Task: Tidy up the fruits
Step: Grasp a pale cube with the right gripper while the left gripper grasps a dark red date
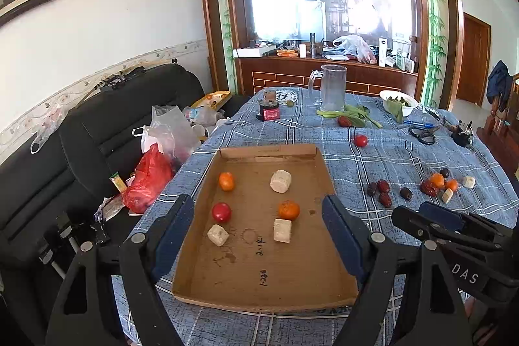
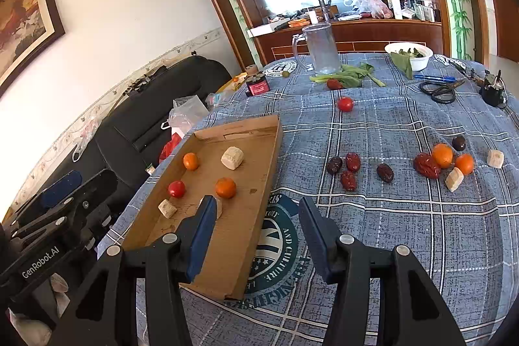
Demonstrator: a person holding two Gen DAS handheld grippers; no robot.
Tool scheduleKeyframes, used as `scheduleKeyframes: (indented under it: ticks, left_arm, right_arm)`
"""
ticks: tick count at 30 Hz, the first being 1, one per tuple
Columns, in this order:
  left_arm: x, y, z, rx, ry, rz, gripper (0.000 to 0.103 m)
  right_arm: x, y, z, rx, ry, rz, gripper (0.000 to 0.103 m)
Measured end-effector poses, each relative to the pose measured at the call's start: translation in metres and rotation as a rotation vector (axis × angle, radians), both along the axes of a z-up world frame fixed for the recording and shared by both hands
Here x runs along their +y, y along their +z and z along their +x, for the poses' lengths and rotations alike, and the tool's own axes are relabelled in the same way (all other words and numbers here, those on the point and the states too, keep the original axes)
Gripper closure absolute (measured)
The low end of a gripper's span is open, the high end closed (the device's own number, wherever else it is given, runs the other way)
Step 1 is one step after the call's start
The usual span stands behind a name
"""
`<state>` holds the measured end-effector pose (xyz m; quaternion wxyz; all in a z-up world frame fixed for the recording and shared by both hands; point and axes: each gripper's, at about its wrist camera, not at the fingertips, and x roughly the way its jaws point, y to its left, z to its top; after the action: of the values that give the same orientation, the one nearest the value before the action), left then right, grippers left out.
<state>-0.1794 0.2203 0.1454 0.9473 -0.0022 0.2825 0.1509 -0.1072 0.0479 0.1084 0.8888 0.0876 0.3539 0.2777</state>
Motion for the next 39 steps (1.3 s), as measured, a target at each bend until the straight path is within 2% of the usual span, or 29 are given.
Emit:
scheduleKeyframes:
  ticks: [11,16,20,25,28,32,36,39]
  left_arm:
    - [-0.012,-0.010,0.018,0.055,-0.051,-0.007,0.022]
    - [-0.020,-0.013,0.033,0.076,-0.105,-0.049,0.022]
    - [-0.044,-0.022,0.057,0.118,-0.200,-0.077,0.022]
    - [-0.086,-0.039,0.095,0.193,-0.323,-0.127,0.022]
    - [-0.112,-0.047,0.118,0.231,-0.382,-0.142,0.023]
    - [-0.132,-0.057,0.148,0.268,-0.419,-0.182,0.023]
    - [-0.135,-0.068,0.180,0.318,-0.406,-0.275,0.023]
    - [-0.137,-0.070,0.194,0.331,-0.415,-0.309,0.023]
  right_arm:
    - [-0.025,-0.007,0.011,0.023,-0.048,0.007,0.046]
    - [-0.077,0.004,0.022,-0.005,-0.138,-0.039,0.046]
    - [-0.131,0.005,0.034,-0.019,-0.258,-0.149,0.045]
    - [-0.192,-0.005,0.054,0.031,-0.369,-0.222,0.045]
    - [-0.207,-0.016,0.071,0.079,-0.376,-0.225,0.045]
    - [-0.200,-0.036,0.094,0.150,-0.307,-0.201,0.045]
    - [-0.172,-0.057,0.116,0.179,-0.229,-0.225,0.045]
    - [-0.160,-0.070,0.125,0.185,-0.216,-0.254,0.046]
